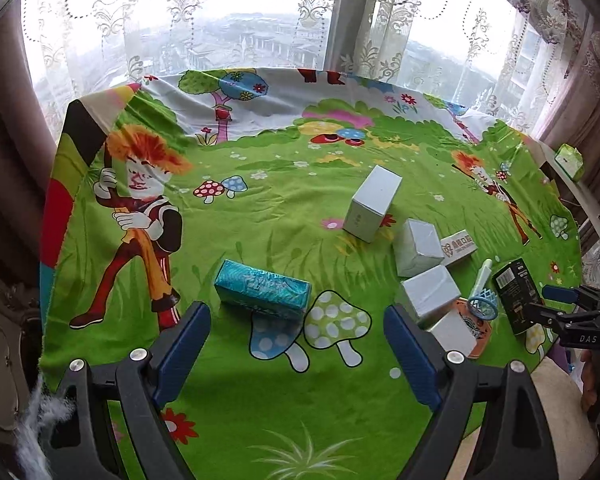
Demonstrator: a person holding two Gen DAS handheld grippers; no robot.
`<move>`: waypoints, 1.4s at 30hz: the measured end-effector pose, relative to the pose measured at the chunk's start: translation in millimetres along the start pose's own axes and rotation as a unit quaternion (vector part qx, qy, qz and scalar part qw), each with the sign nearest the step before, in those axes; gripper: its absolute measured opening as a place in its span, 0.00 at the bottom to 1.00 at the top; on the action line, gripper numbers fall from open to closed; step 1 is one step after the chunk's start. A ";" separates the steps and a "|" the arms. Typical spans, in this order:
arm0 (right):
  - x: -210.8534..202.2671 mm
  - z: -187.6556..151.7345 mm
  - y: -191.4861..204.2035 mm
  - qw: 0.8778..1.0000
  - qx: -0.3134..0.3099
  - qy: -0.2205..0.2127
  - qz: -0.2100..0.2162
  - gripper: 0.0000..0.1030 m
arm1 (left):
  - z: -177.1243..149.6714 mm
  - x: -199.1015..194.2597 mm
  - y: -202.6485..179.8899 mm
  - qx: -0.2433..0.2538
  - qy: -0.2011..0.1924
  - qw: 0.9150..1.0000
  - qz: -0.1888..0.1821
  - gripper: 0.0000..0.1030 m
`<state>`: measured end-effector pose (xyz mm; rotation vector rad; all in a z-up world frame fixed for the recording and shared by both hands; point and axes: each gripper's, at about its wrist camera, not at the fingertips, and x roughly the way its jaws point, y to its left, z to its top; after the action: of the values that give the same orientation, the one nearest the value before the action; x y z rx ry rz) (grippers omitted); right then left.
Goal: Organize rigid objects
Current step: 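Move both tools back over the sheet toward the teal pack and black box, then grasp the teal tissue pack with the left tool while the right tool grasps the black DORMI box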
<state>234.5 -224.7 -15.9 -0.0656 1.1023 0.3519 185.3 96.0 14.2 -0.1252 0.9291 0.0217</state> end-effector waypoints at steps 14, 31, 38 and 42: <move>41.7 20.4 5.1 0.999 -0.025 0.033 -0.006 0.58 | 13.8 65.6 19.3 0.072 0.082 0.994 0.001 0.87; 47.4 92.5 13.8 0.999 -0.026 -0.030 -0.001 0.42 | 78.1 113.3 3.4 -0.058 0.019 0.998 0.031 0.72; 87.1 128.4 30.3 0.999 -0.030 -0.018 0.020 0.42 | 107.3 152.8 -6.9 -0.136 0.036 0.990 -0.026 0.72; 97.0 121.8 44.6 0.998 -0.050 0.003 0.038 0.42 | 107.9 156.6 -33.9 -0.098 0.067 0.990 -0.074 0.72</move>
<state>364.6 -131.4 -40.6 -0.1141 1.0946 0.4758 367.6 69.5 -43.9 -0.3810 1.0479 -0.0335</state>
